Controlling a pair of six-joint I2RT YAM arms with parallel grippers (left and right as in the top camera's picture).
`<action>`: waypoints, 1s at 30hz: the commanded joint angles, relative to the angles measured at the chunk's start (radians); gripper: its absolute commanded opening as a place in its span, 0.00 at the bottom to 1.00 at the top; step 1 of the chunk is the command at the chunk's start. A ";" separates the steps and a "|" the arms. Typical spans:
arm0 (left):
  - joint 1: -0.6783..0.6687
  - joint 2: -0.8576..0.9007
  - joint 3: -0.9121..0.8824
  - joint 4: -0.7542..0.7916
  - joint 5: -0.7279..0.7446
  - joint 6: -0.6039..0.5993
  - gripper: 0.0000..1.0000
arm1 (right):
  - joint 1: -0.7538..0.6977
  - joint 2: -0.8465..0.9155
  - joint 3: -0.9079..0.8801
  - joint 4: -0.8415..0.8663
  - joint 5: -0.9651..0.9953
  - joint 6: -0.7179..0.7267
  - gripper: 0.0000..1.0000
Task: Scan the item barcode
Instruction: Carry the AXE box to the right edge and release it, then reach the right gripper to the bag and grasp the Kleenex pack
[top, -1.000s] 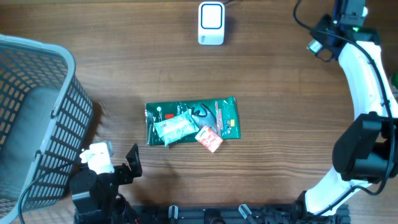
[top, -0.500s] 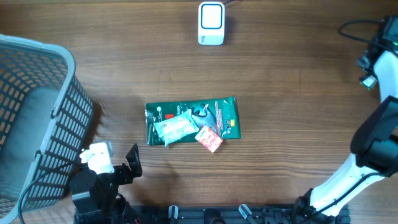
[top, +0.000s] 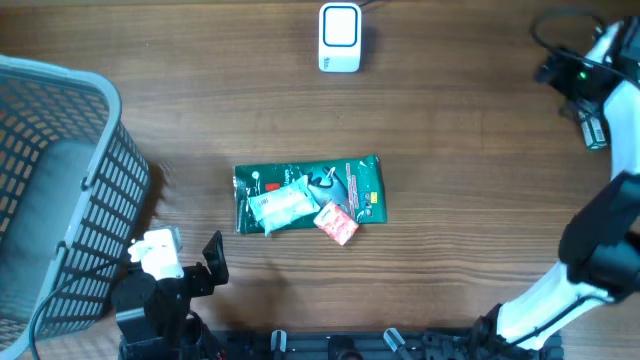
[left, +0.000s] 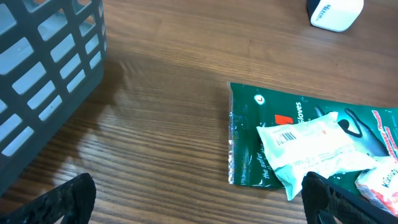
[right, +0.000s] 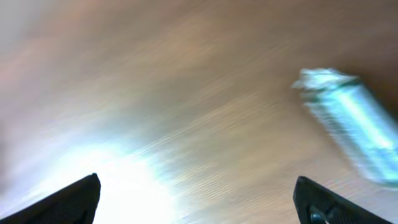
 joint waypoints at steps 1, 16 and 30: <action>0.006 -0.007 0.000 0.003 -0.003 -0.009 1.00 | 0.129 -0.074 0.027 -0.134 -0.332 0.092 1.00; 0.006 -0.007 0.000 0.003 -0.003 -0.009 1.00 | 0.851 -0.071 -0.334 -0.229 -0.247 -0.090 0.99; 0.006 -0.007 0.000 0.003 -0.003 -0.009 1.00 | 0.924 -0.071 -0.522 0.031 -0.237 -0.137 0.33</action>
